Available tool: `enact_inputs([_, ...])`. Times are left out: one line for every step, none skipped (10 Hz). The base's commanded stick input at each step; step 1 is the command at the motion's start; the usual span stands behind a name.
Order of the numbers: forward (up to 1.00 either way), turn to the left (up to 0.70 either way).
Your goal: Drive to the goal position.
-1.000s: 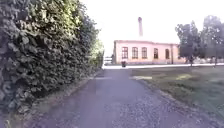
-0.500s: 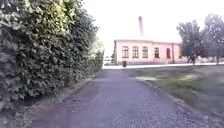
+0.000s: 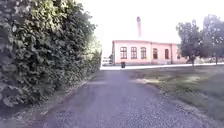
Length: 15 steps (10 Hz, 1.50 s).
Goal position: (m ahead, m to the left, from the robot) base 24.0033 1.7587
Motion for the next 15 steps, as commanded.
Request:
enact_inputs([0.70, -0.01])
enact_inputs([0.70, -0.14])
enact_inputs([0.70, -0.12])
enact_inputs([0.70, -0.04])
enact_inputs([0.70, 0.00])
enact_inputs([0.70, -0.13])
enact_inputs([0.70, -0.14])
enact_inputs([0.70, -0.14])
enact_inputs([0.70, -0.02])
enact_inputs([0.70, -0.08])
enact_inputs([0.70, -0.14])
enact_inputs([0.70, -0.10])
enact_inputs([0.70, -0.03])
enact_inputs([0.70, 0.00])
enact_inputs([0.70, 0.00])
